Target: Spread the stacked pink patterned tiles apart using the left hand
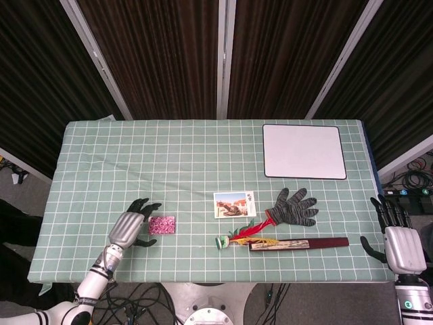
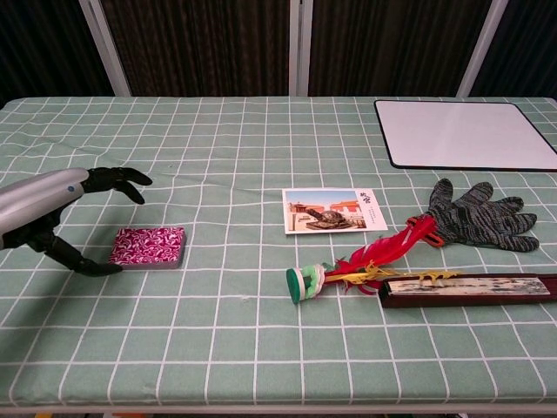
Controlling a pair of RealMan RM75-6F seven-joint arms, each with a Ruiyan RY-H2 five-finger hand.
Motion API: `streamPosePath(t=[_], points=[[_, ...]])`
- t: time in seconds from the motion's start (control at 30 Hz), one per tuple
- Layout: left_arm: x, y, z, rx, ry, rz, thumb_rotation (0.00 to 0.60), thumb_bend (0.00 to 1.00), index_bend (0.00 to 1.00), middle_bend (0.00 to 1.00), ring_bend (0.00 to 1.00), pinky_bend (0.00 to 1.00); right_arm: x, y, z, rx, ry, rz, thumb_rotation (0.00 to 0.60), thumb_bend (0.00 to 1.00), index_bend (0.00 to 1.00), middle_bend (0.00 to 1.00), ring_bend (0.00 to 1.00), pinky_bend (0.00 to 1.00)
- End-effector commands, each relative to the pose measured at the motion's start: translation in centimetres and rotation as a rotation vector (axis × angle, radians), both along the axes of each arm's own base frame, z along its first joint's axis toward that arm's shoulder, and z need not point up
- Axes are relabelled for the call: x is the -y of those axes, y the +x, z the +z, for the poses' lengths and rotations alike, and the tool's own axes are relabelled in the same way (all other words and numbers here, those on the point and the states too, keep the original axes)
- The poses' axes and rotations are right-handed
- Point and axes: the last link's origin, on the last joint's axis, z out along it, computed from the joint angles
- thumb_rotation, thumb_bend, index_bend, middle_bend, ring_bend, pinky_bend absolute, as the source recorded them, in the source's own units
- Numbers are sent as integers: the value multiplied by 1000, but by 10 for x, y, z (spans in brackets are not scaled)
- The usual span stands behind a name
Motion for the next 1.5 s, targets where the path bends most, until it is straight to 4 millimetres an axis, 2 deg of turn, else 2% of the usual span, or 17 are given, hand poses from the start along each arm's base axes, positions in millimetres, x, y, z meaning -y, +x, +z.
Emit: streamPosePath(t=[0.03, 0.7, 1.23, 1.5], points=[[0, 0, -5, -6, -6, 3, 600, 148, 145, 231, 42, 55, 0, -1, 0, 0, -2, -3, 600, 228, 0, 0, 0, 0], [-5, 10, -29, -35, -10, -4, 600, 180, 167, 256, 42, 55, 1, -9, 1, 10, 1, -26, 600, 228, 0, 0, 0, 0], [-10, 8, -32, -62, 15, 3, 600, 199, 185, 291, 53, 56, 1, -10, 1, 11, 5, -31, 600, 228, 0, 0, 0, 0], [-11, 7, -32, -68, 17, 6, 600, 265, 194, 304, 53, 55, 2, -11, 1, 10, 6, -39, 600, 229, 0, 0, 0, 0]])
